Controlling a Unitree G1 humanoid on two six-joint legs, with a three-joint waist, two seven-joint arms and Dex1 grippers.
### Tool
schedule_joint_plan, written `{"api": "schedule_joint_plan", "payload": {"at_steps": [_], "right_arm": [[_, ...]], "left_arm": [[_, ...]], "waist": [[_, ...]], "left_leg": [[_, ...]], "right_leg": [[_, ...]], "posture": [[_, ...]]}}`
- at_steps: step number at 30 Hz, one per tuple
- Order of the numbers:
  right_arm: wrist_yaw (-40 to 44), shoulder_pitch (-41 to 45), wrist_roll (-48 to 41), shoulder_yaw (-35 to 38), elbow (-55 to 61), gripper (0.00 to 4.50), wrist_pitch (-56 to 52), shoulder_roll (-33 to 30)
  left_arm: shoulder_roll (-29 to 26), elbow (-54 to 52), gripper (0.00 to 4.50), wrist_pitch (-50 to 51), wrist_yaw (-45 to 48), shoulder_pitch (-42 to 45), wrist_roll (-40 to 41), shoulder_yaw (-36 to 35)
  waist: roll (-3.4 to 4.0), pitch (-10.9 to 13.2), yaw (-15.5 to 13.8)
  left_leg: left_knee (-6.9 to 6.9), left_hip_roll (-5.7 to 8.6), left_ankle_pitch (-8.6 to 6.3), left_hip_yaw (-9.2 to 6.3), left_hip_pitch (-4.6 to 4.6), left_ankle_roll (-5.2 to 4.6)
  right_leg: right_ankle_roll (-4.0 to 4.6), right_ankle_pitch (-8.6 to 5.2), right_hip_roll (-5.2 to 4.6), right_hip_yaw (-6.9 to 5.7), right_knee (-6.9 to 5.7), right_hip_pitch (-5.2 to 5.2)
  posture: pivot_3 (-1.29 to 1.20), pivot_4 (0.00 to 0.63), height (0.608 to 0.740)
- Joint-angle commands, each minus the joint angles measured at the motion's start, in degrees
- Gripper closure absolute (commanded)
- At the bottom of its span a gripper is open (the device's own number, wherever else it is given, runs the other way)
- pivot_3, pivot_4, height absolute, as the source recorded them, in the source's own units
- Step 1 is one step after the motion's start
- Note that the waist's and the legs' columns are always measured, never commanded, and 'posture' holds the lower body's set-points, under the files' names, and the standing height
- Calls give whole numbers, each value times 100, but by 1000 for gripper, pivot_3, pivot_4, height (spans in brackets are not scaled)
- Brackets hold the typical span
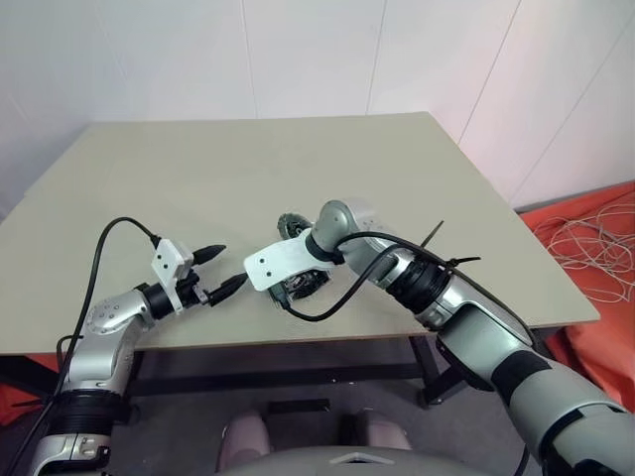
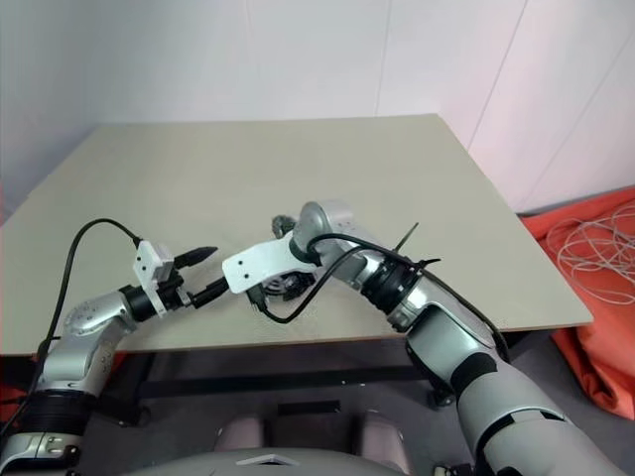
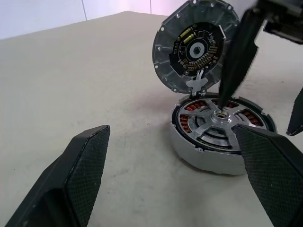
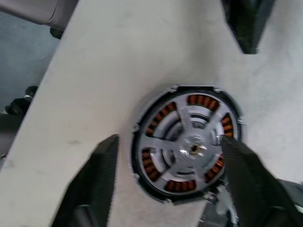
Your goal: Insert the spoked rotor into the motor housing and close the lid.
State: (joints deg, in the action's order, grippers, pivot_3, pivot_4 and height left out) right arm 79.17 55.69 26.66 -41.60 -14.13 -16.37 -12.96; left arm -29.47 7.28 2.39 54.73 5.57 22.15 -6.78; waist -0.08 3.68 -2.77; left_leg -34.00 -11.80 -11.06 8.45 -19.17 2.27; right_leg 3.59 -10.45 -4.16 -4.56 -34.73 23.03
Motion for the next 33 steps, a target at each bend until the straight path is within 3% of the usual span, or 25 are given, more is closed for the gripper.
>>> {"api": "schedule_joint_plan", "payload": {"at_steps": [1, 9, 13, 17, 22, 33], "right_arm": [[140, 212, -271, 300, 530, 48, -136, -74], [585, -55, -1053, 566, 1240, 48, 254, -722], [373, -123, -1009, 355, 645, 48, 1655, -950], [-476, 134, -341, -34, -457, 48, 3648, -1014], [-970, 426, 83, -267, -1403, 48, 4904, -930], [-911, 636, 220, -245, -2251, 48, 5302, -779]], "left_arm": [[-40, -103, 0, -81, 27, 86, 10, -38], [-61, -106, 0, -69, 45, 69, 20, -50], [-62, -72, 0, -77, 69, 107, 18, -40], [-55, -56, 0, -95, 86, 118, 14, -40], [-48, -78, 0, -103, 91, 81, 15, -59], [-33, -128, 0, -113, 53, 20, 26, -84]], "waist": [[0, 0, -2], [-3, -1, -41], [-3, -2, -67], [-3, -1, -53], [-5, 0, -11], [-6, -1, 26]], "left_leg": [[4, 0, -2, 3, -1, 1], [46, 6, -4, 12, 3, 7], [45, 6, -2, 13, 8, 10], [42, 6, 1, 14, 11, 16], [26, 6, 2, 13, 3, 15], [29, 6, -2, 17, -10, 10]], "right_leg": [[1, 0, 0, 0, -2, 2], [6, -2, 1, 3, 1, 8], [5, -3, 1, 4, 1, 5], [4, -3, 1, 3, 2, 9], [3, -3, 0, 2, 2, 8], [8, -1, 3, 2, -3, 11]], "posture": [[0, 0, 740], [0, 0, 740], [0, 0, 740], [0, 0, 740], [0, 0, 740], [0, 0, 740]]}}
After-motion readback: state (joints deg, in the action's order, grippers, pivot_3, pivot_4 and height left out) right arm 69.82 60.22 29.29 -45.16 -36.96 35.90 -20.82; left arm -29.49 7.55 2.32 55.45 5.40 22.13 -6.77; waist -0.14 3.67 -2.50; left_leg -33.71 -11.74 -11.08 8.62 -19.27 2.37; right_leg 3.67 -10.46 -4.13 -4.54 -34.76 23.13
